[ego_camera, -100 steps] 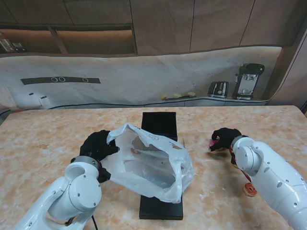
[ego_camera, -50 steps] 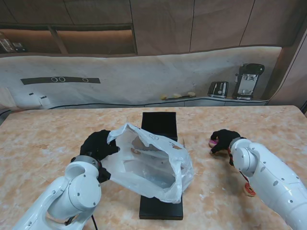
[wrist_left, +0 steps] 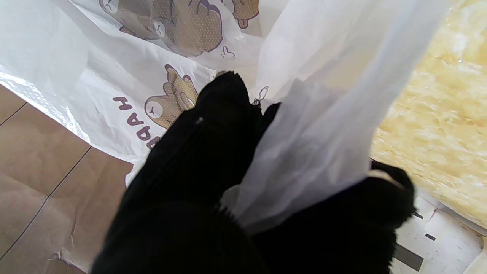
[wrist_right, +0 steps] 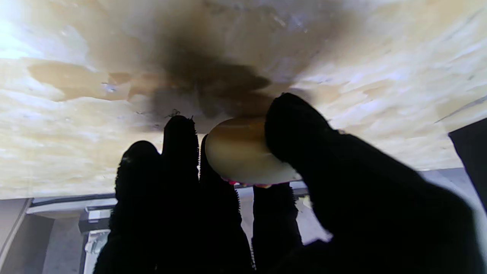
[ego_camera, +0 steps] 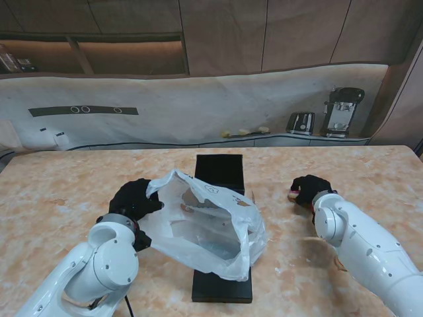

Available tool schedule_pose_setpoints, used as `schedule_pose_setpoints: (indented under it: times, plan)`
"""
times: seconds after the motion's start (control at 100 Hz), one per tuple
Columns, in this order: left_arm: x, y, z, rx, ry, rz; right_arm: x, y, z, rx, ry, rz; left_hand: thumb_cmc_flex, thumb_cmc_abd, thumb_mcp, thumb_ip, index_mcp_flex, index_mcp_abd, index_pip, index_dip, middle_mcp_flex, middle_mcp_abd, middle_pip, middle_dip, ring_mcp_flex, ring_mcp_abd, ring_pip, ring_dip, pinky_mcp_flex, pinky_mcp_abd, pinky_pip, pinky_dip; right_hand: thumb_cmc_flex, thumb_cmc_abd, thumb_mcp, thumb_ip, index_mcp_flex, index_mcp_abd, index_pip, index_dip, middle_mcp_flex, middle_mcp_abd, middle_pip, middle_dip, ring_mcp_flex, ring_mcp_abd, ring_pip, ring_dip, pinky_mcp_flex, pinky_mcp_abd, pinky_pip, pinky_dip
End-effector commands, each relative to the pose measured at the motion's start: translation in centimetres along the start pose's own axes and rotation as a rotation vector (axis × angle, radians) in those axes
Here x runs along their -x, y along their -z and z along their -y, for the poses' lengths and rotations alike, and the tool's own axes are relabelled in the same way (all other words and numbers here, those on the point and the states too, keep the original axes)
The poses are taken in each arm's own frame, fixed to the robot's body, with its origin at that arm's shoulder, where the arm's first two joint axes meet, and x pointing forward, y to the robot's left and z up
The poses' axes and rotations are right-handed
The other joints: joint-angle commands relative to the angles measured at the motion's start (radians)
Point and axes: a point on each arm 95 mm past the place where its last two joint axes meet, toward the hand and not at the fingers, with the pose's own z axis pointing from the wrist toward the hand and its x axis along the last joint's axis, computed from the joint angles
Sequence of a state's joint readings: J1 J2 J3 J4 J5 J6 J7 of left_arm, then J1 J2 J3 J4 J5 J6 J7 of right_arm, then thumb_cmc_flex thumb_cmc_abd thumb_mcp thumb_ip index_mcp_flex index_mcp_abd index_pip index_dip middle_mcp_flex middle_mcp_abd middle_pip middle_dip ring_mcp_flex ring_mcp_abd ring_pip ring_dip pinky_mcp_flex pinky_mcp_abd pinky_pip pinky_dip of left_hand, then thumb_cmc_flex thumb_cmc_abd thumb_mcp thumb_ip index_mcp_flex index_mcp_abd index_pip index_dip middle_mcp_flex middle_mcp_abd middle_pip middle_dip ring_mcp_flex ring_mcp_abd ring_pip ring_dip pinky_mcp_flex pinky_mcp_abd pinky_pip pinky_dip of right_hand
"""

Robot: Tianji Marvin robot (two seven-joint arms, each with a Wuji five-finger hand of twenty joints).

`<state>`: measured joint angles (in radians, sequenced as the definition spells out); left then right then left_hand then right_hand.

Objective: Pack mini donuts into a plastic bag, tie the opening and put the bag into the gift box

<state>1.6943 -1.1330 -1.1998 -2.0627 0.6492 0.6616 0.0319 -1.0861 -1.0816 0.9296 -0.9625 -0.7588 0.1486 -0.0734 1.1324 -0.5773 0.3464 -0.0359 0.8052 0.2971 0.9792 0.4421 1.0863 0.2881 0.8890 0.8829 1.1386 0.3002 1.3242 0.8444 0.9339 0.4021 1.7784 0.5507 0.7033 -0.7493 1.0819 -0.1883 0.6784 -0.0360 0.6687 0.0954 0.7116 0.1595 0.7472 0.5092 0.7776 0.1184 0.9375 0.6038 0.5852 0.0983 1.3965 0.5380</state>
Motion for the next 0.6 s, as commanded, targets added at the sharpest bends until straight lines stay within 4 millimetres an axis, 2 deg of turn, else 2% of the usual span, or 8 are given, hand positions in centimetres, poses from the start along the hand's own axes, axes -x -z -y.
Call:
schedule_pose_setpoints:
  times: [0.0,0.02,0.04,0.17,0.26,0.36,0.59]
  plan:
    - [-0.1,0.2,0.0,0.011,0.003,-0.002,-0.2,0.4,1.7,-0.033,0.018,-0.018,0.004,0.002,-0.004,0.014,-0.014,-0.004,-0.019,-0.014,-0.017,-0.004,-0.01,0.015,-0.023,0.038,-0.006,0.019,-0.026,-0.013,0.061,0.026,0.074,0.049,0.021,-0.04,0.102,-0.032,0.181,-0.042,0.086,-0.029,0.04,0.038,0.054,0.033,0.039,0.014,0.042,-0.055,0.052,-0.003]
    - [-0.1,0.2,0.0,0.011,0.003,-0.003,-0.2,0.4,1.6,-0.021,0.017,-0.019,0.007,0.004,-0.008,0.016,-0.016,-0.005,-0.022,-0.012,-0.02,-0.003,-0.025,0.037,-0.033,0.043,-0.016,0.03,-0.04,-0.007,0.044,0.059,0.079,0.05,0.019,-0.044,0.111,-0.032,0.199,-0.052,0.102,-0.032,0.038,0.037,0.065,0.032,0.044,0.012,0.052,-0.056,0.061,-0.002]
    - [-0.1,0.2,0.0,0.01,0.001,-0.004,-0.2,0.4,1.5,-0.011,0.014,-0.019,0.008,0.006,-0.01,0.016,-0.018,-0.007,-0.024,-0.011,-0.021,-0.003,-0.028,0.043,-0.039,0.045,-0.019,0.033,-0.048,-0.006,0.039,0.068,0.086,0.048,0.018,-0.048,0.123,-0.032,0.241,-0.08,0.128,-0.033,0.036,0.043,0.084,0.035,0.056,0.01,0.068,-0.055,0.076,0.001]
    - [-0.1,0.2,0.0,0.008,-0.002,-0.006,-0.2,0.6,0.9,0.062,0.001,-0.016,0.008,0.007,-0.01,0.016,-0.021,-0.006,-0.024,-0.011,-0.027,-0.003,-0.03,0.045,-0.047,0.05,-0.023,0.034,-0.061,-0.005,0.036,0.075,0.097,0.058,0.002,-0.052,0.163,-0.033,0.349,-0.097,0.221,-0.033,0.07,0.065,0.155,0.039,0.131,0.046,0.117,-0.049,0.165,0.048]
    - [-0.2,0.2,0.0,0.006,-0.001,-0.007,-0.2,0.9,0.2,0.099,-0.02,-0.014,0.009,0.009,-0.01,0.016,-0.022,-0.007,-0.025,-0.011,-0.03,-0.003,-0.03,0.045,-0.049,0.051,-0.024,0.034,-0.063,-0.004,0.035,0.077,0.097,0.054,0.006,-0.052,0.179,-0.039,0.374,-0.068,0.241,-0.022,0.087,0.076,0.177,0.052,0.175,0.067,0.133,-0.044,0.227,0.084]
    - [-0.2,0.1,0.0,0.004,0.0,-0.008,-0.1,1.5,-0.7,0.131,-0.043,-0.025,0.01,0.008,-0.011,0.016,-0.022,-0.006,-0.025,-0.012,-0.028,-0.003,-0.031,0.044,-0.049,0.053,-0.025,0.034,-0.062,-0.003,0.035,0.079,0.098,0.055,0.005,-0.052,0.181,-0.052,0.381,-0.022,0.24,-0.018,0.095,0.082,0.172,0.052,0.207,0.087,0.136,-0.086,0.312,0.146]
    - [-0.6,0.0,0.0,0.004,0.006,-0.007,-0.7,3.9,-3.1,0.198,-0.128,-0.093,0.01,0.006,-0.012,0.015,-0.016,-0.002,-0.024,-0.012,-0.018,-0.003,-0.03,0.04,-0.031,0.047,-0.02,0.032,-0.037,-0.006,0.041,0.081,0.098,0.047,0.012,-0.051,0.196,-0.054,0.379,0.043,0.252,-0.01,0.095,0.08,0.179,0.061,0.206,0.088,0.134,-0.085,0.313,0.168]
